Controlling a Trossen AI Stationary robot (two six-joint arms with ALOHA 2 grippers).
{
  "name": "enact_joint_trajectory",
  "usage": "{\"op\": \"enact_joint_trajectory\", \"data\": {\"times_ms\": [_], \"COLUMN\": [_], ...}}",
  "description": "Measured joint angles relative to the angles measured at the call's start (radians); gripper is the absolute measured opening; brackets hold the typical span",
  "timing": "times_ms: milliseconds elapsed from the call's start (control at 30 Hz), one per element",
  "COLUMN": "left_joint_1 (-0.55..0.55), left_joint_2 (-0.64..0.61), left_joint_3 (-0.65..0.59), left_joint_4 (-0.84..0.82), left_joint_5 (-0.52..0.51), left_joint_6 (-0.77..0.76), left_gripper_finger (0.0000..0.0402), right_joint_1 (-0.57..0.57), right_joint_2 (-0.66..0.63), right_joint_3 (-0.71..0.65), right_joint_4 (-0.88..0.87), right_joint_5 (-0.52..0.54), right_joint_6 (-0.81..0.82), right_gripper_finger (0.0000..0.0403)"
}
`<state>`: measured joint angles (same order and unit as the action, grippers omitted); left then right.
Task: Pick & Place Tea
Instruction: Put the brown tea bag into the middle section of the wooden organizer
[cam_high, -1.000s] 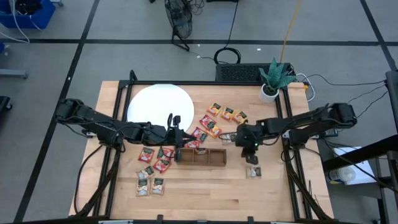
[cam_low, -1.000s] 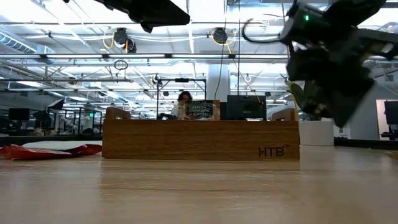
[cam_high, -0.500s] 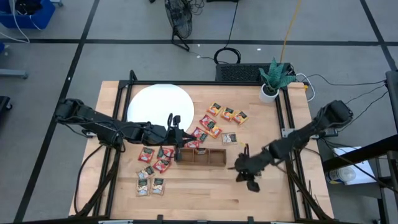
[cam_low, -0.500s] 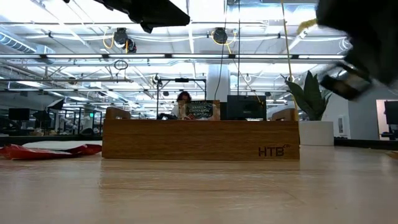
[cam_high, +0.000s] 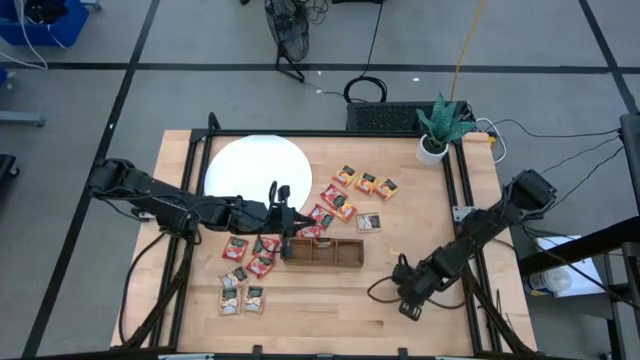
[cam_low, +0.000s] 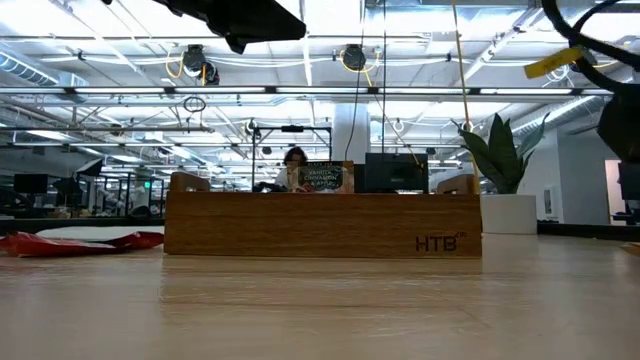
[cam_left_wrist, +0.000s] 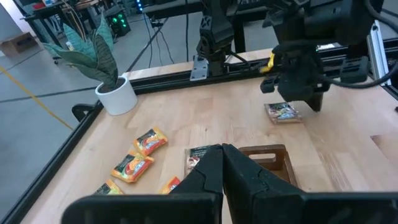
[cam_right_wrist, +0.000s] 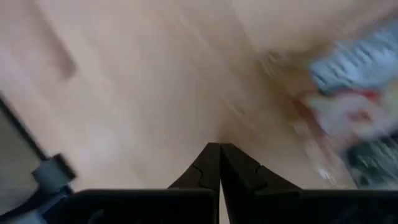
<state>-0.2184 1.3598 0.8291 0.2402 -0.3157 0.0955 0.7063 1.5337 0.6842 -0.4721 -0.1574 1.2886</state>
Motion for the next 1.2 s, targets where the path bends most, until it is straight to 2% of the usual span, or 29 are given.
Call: {"op": "enact_joint_trajectory", "data": {"times_ms": [100,167,233,400,467,533,667,733,867,1100,1200], "left_joint_1": [0.0,0.0,0.0,0.001,0.001,0.001,0.001,0.001,0.001,0.001,0.001], "left_joint_2": [0.0,0.0,0.0,0.0,0.0,0.0,0.0,0.0,0.0,0.0,0.0], "left_joint_3": [0.0,0.0,0.0,0.0,0.0,0.0,0.0,0.0,0.0,0.0,0.0], "left_joint_4": [-0.001,-0.002,-0.002,-0.002,-0.002,-0.003,-0.004,-0.004,-0.004,-0.004,-0.004], "left_joint_5": [0.0,0.0,0.0,0.0,0.0,0.0,0.0,0.0,0.0,-0.001,-0.001], "left_joint_6": [-0.004,-0.004,-0.004,-0.004,-0.006,-0.015,-0.022,-0.022,-0.022,-0.022,-0.022], "left_gripper_finger": [0.0017,0.0017,0.0017,0.0017,0.0017,0.0017,0.0017,0.0017,0.0017,0.0017,0.0017], "right_joint_1": [-0.003,-0.008,-0.021,-0.063,-0.082,-0.094,-0.102,-0.105,-0.107,-0.056,-0.043], "right_joint_2": [-0.003,-0.002,-0.002,0.0,0.0,-0.003,-0.007,-0.015,-0.044,-0.082,-0.066], "right_joint_3": [-0.001,-0.002,-0.002,-0.003,-0.003,-0.004,-0.003,0.001,0.005,0.003,0.001], "right_joint_4": [-0.139,-0.206,-0.234,-0.205,-0.202,-0.212,-0.265,-0.283,-0.252,0.017,0.186], "right_joint_5": [0.002,0.052,0.152,0.49,0.582,0.63,0.655,0.61,0.41,0.064,0.024], "right_joint_6": [0.054,0.076,0.086,0.073,0.041,-0.005,-0.033,-0.035,-0.12,-0.191,-0.279], "right_gripper_finger": [0.0,0.0,0.0,0.0,0.0,0.0,0.0,0.0,0.0,0.0,0.0]}}
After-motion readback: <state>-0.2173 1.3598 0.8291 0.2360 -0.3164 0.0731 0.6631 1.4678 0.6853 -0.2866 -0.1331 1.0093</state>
